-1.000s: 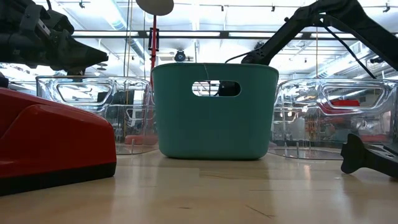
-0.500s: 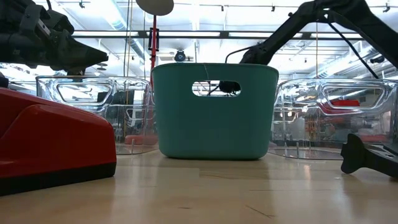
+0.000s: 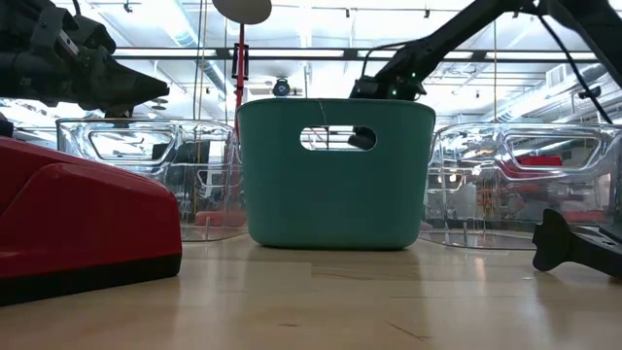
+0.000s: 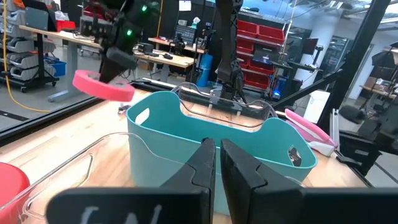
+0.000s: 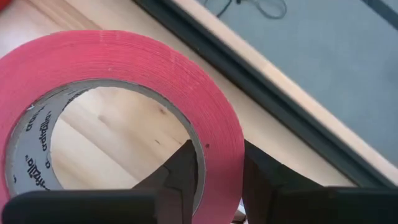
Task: Pick and place Stapler, Stapler remover, tape
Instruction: Put the pink tape into the green bin
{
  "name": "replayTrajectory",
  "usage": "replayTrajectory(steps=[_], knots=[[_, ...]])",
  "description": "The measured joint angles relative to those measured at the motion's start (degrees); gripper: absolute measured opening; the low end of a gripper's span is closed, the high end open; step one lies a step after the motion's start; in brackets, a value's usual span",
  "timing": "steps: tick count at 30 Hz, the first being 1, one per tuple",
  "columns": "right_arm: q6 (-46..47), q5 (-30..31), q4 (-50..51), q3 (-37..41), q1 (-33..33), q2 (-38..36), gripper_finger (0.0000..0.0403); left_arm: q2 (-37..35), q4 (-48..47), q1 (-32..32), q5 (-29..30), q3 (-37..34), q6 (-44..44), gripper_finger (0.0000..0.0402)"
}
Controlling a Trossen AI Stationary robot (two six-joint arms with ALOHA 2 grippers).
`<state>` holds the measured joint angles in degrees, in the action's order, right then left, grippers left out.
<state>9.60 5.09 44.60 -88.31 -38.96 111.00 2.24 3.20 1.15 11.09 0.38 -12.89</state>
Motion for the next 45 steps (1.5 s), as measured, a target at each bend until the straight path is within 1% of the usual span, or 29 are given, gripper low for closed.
replayTrajectory(steps=[12,19,29,37,41,45], knots=[[-4.0,0.1,-0.1,0.0,1.5,-8.0,0.0098,0.0,0.0,0.0,0.0,0.0,0.0,0.0028],[-8.5,-0.1,-0.1,0.0,4.9,-11.5,0.0098,0.0,0.0,0.0,0.0,0.0,0.0,0.0028],[-15.1,-0.2,1.6,-0.1,13.0,-12.7,0.0098,0.0,0.0,0.0,0.0,0.0,0.0,0.0028],[-19.5,0.0,-0.6,-0.1,20.5,-12.7,0.0098,0.0,0.0,0.0,0.0,0.0,0.0,0.0028],[-19.4,0.0,-2.8,-0.1,24.3,-12.7,0.0098,0.0,0.0,0.0,0.0,0.0,0.0,0.0028],[-20.1,-0.6,-2.3,-0.1,28.0,-12.7,0.0098,0.0,0.0,0.0,0.0,0.0,0.0,0.0028]])
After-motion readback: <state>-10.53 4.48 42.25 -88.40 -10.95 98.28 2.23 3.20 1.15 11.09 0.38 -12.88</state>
